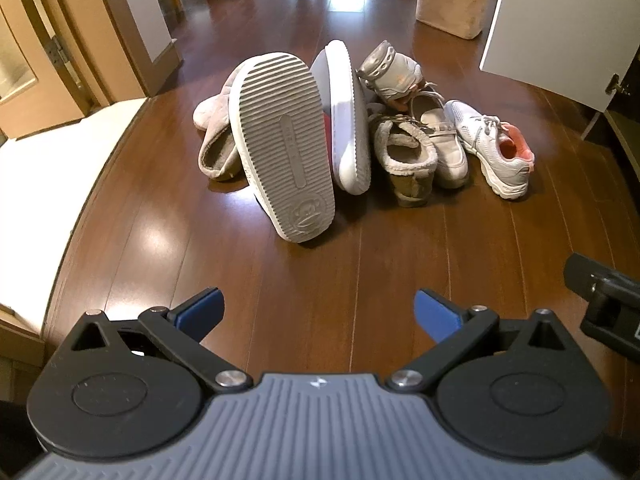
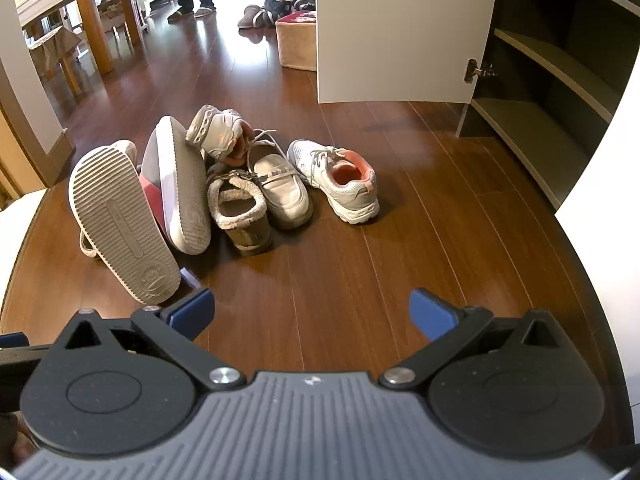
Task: Organize scattered shoes
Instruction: 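Move both tools toward the pile of scattered shoes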
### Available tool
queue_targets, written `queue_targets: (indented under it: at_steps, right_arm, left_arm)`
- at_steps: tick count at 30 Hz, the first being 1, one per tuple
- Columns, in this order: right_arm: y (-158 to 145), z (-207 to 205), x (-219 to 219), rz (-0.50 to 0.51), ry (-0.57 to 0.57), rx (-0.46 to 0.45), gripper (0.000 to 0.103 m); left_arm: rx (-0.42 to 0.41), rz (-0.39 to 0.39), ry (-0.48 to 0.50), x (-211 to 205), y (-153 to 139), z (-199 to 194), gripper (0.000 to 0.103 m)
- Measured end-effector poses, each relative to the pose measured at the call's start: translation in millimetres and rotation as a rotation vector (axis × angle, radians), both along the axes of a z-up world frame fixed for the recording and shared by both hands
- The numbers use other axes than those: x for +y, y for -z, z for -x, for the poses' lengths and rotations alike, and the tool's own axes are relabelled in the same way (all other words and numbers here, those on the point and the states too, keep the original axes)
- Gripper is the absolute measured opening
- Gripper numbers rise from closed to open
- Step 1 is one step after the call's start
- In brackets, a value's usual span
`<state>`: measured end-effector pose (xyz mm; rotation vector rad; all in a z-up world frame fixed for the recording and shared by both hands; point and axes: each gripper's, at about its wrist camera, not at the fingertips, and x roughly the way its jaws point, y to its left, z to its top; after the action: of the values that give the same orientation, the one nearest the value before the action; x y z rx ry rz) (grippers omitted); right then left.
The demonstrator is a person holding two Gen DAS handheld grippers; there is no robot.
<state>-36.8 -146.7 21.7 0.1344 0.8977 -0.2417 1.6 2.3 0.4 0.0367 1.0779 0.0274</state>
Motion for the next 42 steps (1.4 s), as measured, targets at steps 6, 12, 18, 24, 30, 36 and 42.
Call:
queue_targets:
  at_steps: [6,12,18,24,30,36,42]
  right_arm:
    - [-2,1,-2,-0.006,0.001,0.003,0.103]
    - [3,-2,2,-0.001,-0.002,0.007,0.103]
    - [3,1,1,0.001,-0.003,0.003,0.103]
    - [2,3,2,-0.002,0.002,-0.004,0.103]
    - [0,3,2,0.002,0.002,-0.003,0.103]
    - [0,4,2,0.005,-0.003,-0.002,0.103]
    - [-10,13,1,0.028,-0.030,0.004,0.103]
  left_arm:
    - [0.002,0.007,-0.007,3,-1,-2,0.102]
    - [0.002,0.009,-0.016,6,-4,1,0.102]
    - [-0.001,0.012,-0.019,7,-5,2,0.102]
    - [-0.005,0.011,-0.020,8,-4,2,0.102]
    - [-0.009,0.012,-0.018,10,-6,2,0.102]
    - [-0.017,0.015,-0.015,24,-4,5,0.102]
    - [-0.025,0.037,-0.049,27,-26,4,0.102]
